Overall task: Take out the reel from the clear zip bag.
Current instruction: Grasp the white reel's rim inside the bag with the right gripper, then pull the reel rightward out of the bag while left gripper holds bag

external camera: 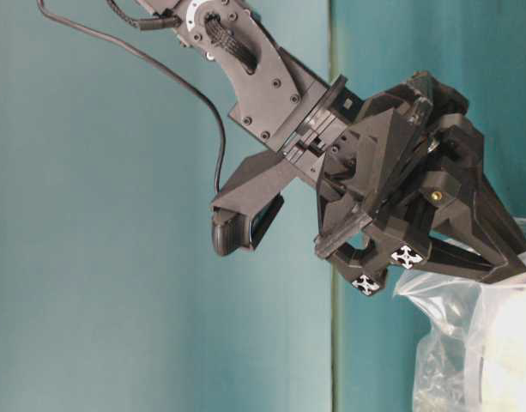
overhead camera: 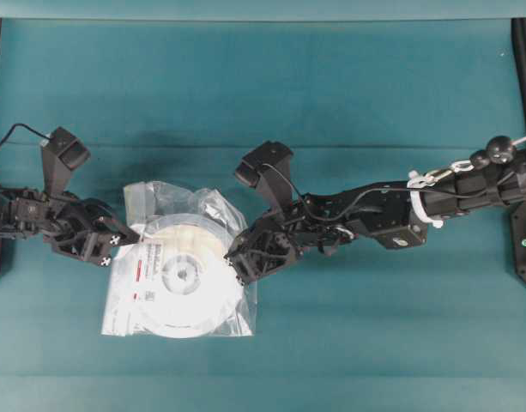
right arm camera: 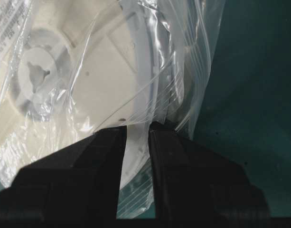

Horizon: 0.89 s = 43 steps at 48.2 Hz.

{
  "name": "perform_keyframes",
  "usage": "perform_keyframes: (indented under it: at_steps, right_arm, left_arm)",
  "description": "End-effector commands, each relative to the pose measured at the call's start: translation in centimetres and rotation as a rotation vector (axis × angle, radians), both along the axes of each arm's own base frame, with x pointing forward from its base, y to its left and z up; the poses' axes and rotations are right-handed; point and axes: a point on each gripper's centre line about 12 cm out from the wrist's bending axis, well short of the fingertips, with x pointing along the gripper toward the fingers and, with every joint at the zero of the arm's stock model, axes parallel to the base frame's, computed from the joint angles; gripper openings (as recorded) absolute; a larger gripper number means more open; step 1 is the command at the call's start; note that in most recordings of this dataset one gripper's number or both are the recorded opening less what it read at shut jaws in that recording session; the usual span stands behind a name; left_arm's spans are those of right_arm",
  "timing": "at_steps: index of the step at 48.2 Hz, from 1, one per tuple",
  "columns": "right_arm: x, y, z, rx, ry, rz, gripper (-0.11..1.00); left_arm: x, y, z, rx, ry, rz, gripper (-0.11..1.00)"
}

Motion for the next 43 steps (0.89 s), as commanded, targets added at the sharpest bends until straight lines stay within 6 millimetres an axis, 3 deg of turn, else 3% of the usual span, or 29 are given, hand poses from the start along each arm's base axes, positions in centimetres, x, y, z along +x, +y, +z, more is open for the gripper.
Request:
perform_keyframes:
  at_steps: [1,23,43]
  right_arm:
    - [-0.3,0.4,-0.2,0.011,0.012,-0.001,0.20]
    - [-3.2,0.3,0.7,0.008,0.022,-0.003,0.12]
    - [-6.4,-0.3,0.9,0.012,0.051,-0.022,0.12]
  left_arm:
    - [0.6,0.0,0.5,0.005,-0.026,-0.003,0.01]
    - [0.4,0.0,0.4,0.005,-0.021,-0.003,0.01]
    - [0.5,0.0,0.5,0.005,-0.023,-0.003,0.01]
